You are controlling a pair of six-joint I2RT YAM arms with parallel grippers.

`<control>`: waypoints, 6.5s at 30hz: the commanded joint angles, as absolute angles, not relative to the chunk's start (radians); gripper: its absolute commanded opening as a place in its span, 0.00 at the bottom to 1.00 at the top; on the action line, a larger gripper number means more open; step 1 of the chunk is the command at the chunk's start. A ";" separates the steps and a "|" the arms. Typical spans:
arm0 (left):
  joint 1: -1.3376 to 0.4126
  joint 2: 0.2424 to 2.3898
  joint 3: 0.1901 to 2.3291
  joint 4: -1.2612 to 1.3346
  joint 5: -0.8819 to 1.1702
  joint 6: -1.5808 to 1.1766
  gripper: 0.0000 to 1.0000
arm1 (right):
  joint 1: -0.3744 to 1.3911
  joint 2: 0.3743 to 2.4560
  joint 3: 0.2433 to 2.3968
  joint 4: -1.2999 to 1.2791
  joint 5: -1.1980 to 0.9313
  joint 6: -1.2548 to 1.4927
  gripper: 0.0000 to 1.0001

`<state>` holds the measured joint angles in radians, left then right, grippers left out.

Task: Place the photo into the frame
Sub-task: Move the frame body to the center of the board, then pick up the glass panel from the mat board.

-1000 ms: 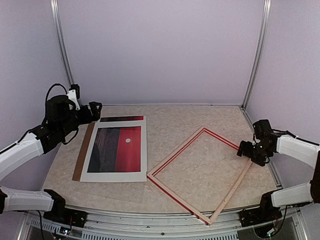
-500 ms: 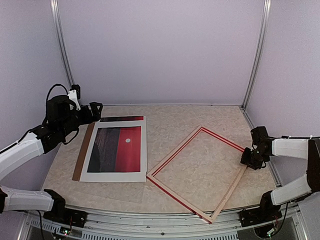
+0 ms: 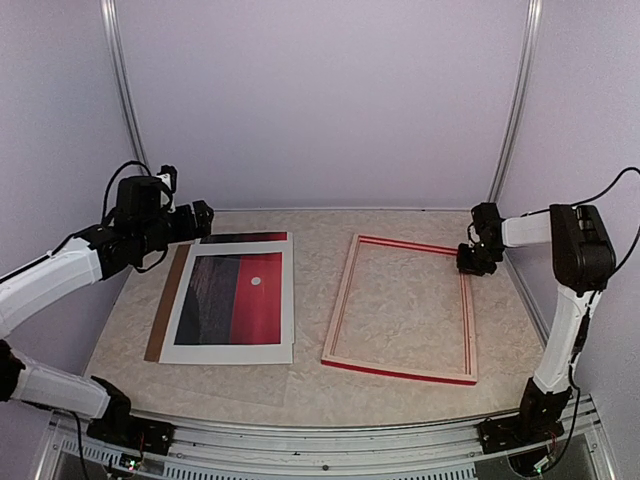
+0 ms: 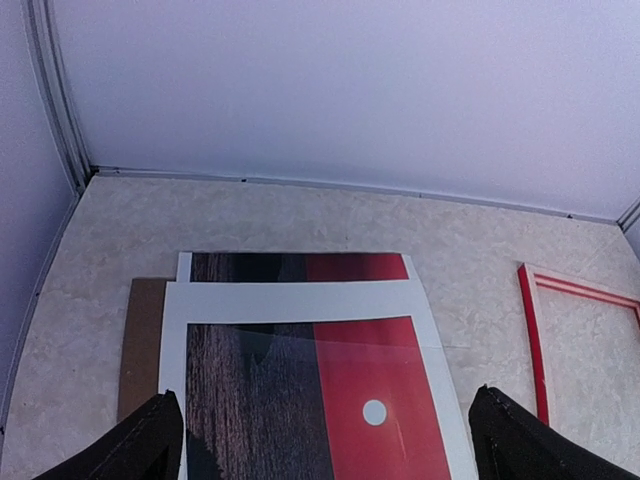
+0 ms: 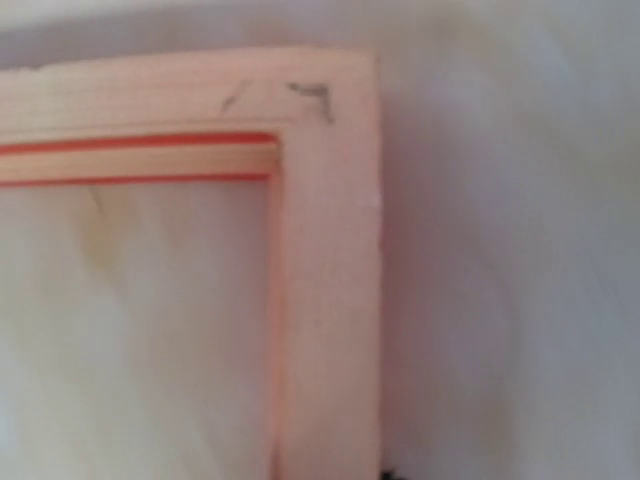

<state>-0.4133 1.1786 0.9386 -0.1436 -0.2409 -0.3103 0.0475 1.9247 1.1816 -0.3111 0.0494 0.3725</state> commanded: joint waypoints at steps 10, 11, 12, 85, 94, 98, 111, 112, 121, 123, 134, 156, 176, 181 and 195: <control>-0.410 1.355 0.991 -0.302 -0.259 -0.409 0.99 | 0.144 2.268 1.647 -0.386 -0.096 0.161 0.11; -0.405 1.364 0.986 -0.305 -0.258 -0.420 0.99 | 0.151 2.277 1.666 -0.402 -0.081 0.161 0.13; -0.398 1.368 0.982 -0.311 -0.258 -0.431 0.99 | 0.152 2.278 1.680 -0.417 -0.060 0.166 0.16; -0.436 1.032 0.426 -0.317 -0.053 -0.879 0.75 | 0.890 2.168 1.448 -0.289 -0.143 0.790 0.84; -0.410 1.180 0.507 -0.276 -0.146 -0.773 0.85 | 0.812 2.210 1.485 -0.250 -0.221 0.775 0.80; -0.397 1.269 0.559 -0.235 -0.141 -0.735 0.85 | 0.807 2.225 1.496 -0.234 -0.262 0.786 0.79; -0.314 1.398 0.651 -0.213 -0.123 -0.615 0.82 | 0.807 2.252 1.485 -0.188 -0.306 0.814 0.77; -0.312 1.410 0.654 -0.206 -0.114 -0.612 0.82 | 0.806 2.253 1.485 -0.186 -0.305 0.818 0.77; -0.319 1.428 0.649 -0.167 -0.083 -0.609 0.82 | 0.804 2.249 1.445 -0.126 -0.327 0.872 0.75; -0.322 1.423 0.645 -0.168 -0.094 -0.609 0.82 | 0.804 2.249 1.436 -0.113 -0.333 0.881 0.75; -0.333 1.413 0.643 -0.140 -0.099 -0.593 0.82 | 0.804 2.256 1.437 -0.110 -0.333 0.879 0.75; -0.370 1.491 0.590 -0.062 -0.042 -0.606 0.81 | 0.804 2.253 1.372 -0.002 -0.381 0.995 0.71; -0.371 1.450 0.538 -0.017 -0.032 -0.612 0.80 | 0.784 2.174 1.305 0.149 -0.424 1.054 0.49; -0.372 1.447 0.540 -0.023 -0.038 -0.609 0.80 | 0.785 2.153 1.314 0.115 -0.381 1.022 0.48; -0.375 1.448 0.540 -0.029 -0.044 -0.600 0.79 | 0.784 2.138 1.339 0.146 -0.394 0.965 0.47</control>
